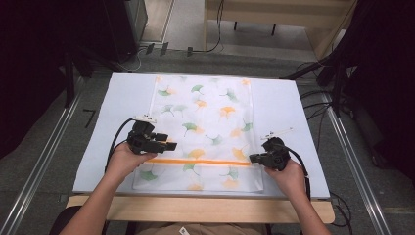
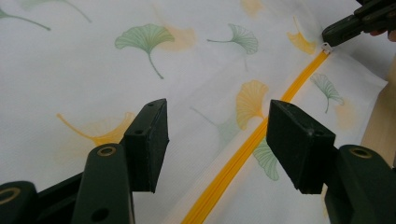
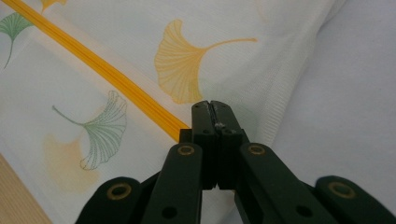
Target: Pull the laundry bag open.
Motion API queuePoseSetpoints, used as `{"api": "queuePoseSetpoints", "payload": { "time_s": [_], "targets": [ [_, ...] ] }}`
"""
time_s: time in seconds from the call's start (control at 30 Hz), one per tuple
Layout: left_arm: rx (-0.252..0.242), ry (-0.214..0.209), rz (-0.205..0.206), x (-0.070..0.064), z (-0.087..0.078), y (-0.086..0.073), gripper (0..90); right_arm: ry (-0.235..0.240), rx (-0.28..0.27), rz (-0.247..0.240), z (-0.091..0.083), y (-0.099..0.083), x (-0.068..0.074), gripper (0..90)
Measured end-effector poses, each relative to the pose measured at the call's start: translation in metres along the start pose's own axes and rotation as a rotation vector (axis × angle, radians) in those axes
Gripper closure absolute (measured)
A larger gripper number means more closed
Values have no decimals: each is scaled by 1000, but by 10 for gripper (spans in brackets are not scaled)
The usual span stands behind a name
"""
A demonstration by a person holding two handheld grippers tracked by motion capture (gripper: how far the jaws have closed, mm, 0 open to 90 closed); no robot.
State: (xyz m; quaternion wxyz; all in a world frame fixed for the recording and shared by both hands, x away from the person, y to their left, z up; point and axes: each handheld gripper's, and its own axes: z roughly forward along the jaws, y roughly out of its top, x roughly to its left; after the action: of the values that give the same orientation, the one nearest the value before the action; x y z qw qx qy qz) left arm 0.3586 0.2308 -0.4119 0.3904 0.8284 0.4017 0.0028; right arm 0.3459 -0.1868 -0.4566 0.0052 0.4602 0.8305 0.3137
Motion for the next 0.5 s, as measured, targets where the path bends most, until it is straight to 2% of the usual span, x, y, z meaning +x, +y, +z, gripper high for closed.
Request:
{"api": "queuePoseSetpoints", "payload": {
  "time_s": [0.3, 0.5],
  "targets": [
    [-17, -39, 24, -8, 7, 4, 451, 25, -10, -15, -2, -1, 9, 885],
    [-4, -45, 31, -12, 12, 8, 446, -9, -42, -26, -15, -5, 9, 861]
  ]
}}
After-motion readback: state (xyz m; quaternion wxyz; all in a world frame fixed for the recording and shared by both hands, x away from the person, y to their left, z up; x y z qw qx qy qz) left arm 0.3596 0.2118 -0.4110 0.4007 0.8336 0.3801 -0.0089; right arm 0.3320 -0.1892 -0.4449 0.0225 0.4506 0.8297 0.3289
